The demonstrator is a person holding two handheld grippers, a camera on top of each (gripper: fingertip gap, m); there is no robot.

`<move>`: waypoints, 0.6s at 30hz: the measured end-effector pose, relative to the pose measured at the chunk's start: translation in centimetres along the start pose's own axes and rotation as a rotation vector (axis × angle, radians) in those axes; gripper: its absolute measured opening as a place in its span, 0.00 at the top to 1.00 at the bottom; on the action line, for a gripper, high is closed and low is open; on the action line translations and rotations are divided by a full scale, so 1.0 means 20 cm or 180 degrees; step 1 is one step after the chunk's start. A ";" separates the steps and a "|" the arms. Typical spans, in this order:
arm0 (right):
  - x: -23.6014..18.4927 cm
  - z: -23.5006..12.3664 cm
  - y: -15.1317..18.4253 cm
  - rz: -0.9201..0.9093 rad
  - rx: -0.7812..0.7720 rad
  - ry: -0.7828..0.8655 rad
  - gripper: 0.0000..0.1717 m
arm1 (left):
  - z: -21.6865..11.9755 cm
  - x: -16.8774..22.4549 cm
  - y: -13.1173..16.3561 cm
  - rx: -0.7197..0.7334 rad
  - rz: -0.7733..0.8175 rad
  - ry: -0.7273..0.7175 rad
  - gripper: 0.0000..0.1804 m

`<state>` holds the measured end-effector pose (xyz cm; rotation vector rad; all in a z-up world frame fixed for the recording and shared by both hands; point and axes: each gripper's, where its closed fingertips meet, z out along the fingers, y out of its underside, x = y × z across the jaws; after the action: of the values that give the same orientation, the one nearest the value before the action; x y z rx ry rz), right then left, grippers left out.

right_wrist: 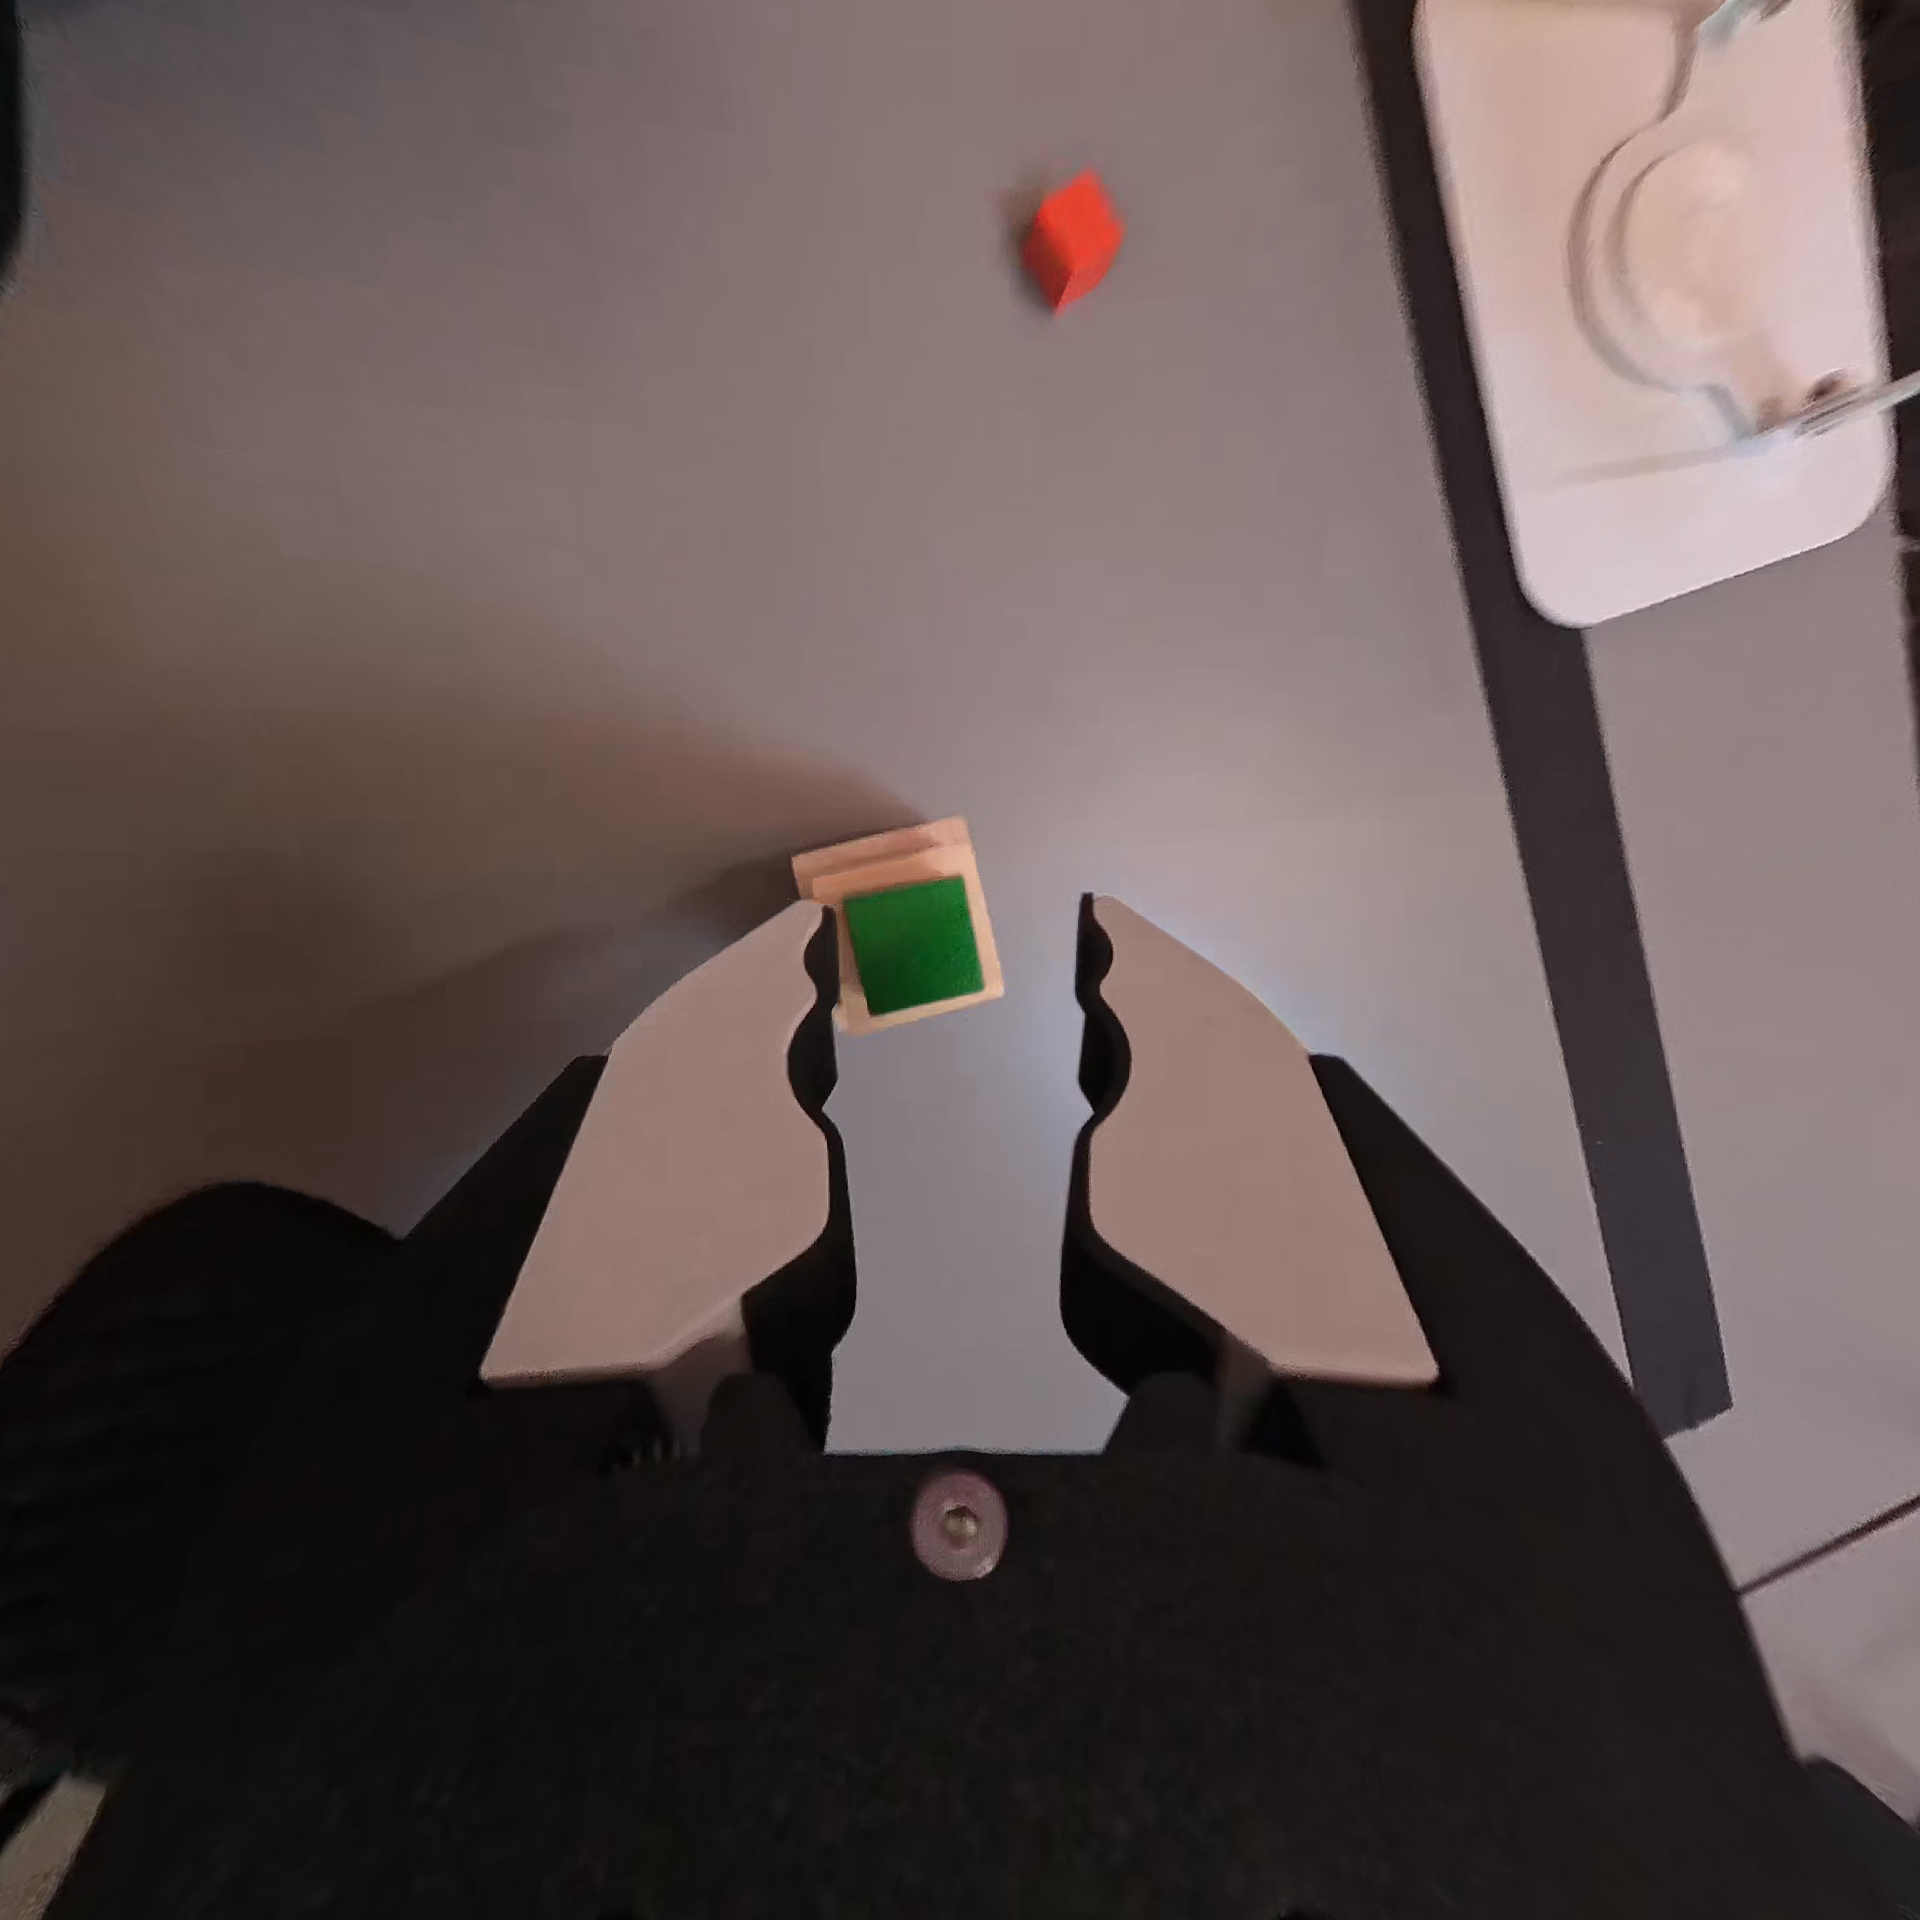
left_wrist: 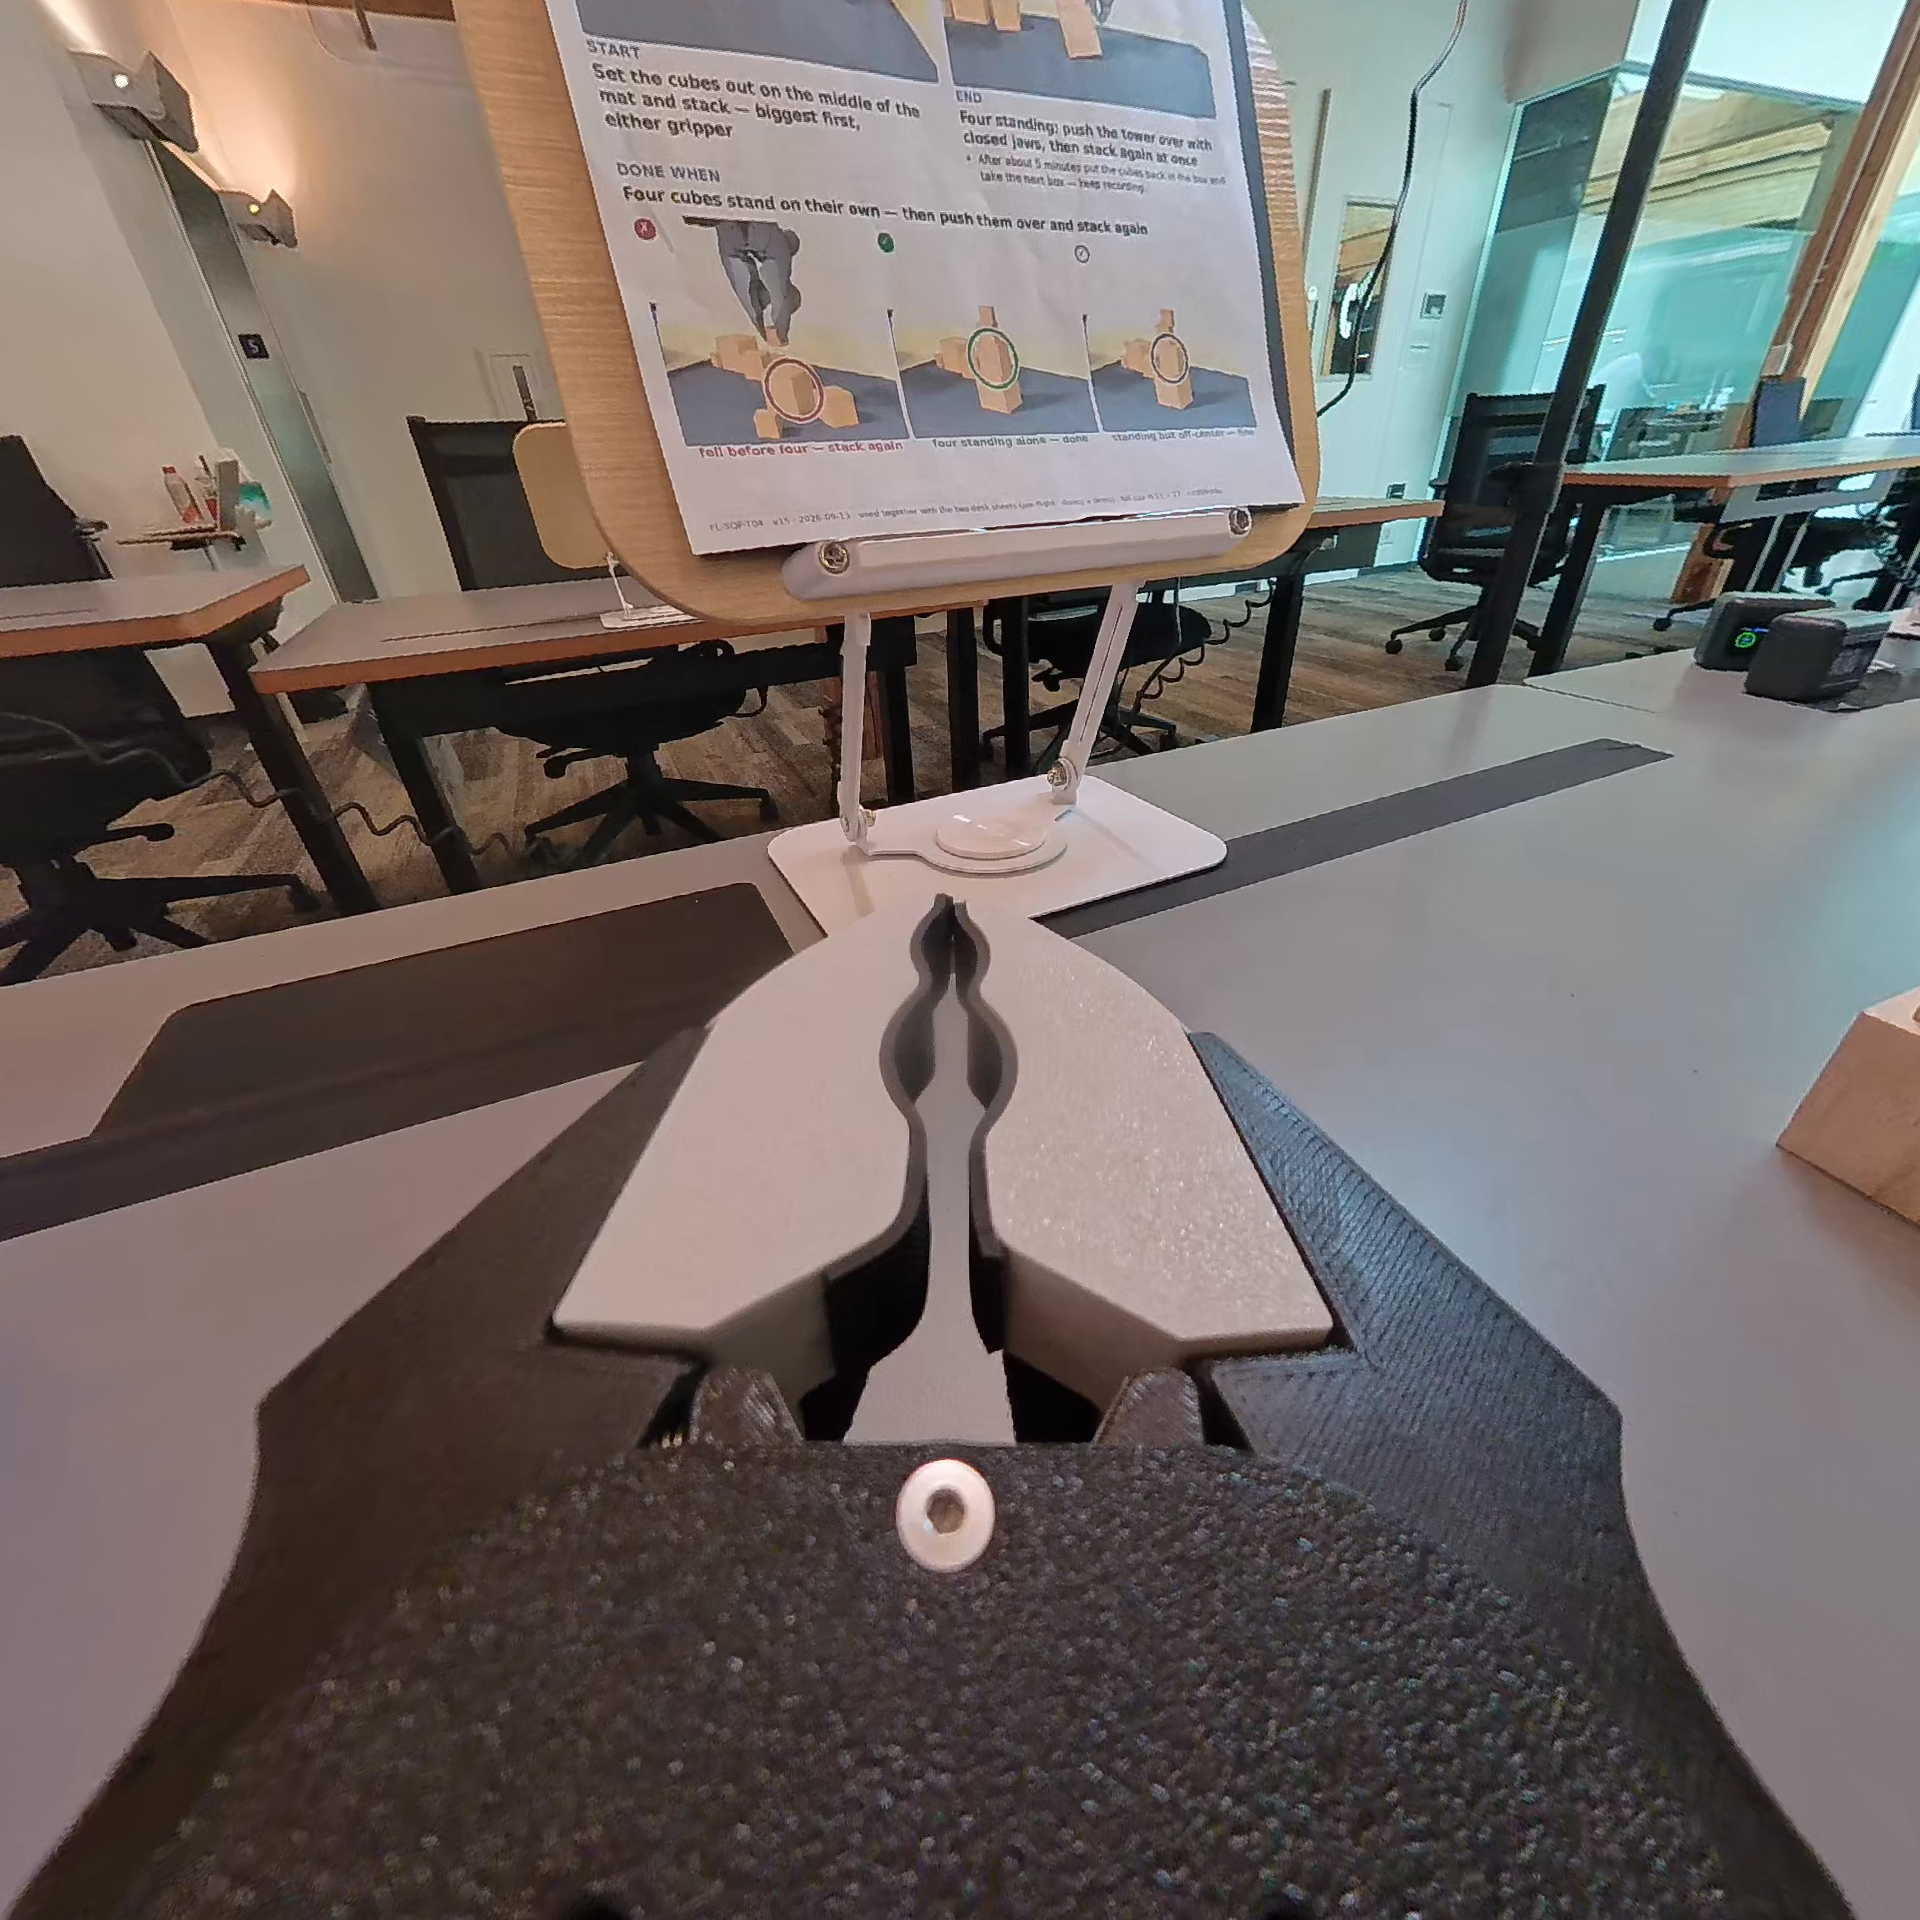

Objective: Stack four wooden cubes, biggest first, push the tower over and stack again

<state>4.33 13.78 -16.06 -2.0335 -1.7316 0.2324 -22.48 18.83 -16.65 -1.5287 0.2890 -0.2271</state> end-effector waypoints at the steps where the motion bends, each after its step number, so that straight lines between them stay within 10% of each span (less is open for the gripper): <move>1: 0.01 -0.04 -0.04 0.0059 0.0178 0.0056 0.74 | 0.00 0.00 0.00 0.0003 -0.0001 0.0002 1.00; 8: 0.17 -0.26 -0.23 0.0859 0.1847 0.0652 0.63 | 0.00 0.02 0.00 -0.0008 0.0023 0.0040 1.00; 18: 0.39 -0.28 0.18 0.2478 0.3559 0.1640 0.71 | 0.05 0.11 0.07 -0.0363 -0.0024 0.0257 1.00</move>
<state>11.28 19.77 -11.47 -1.5307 -0.2479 0.6585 -20.07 19.14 -18.06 -1.6359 0.3655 -0.2829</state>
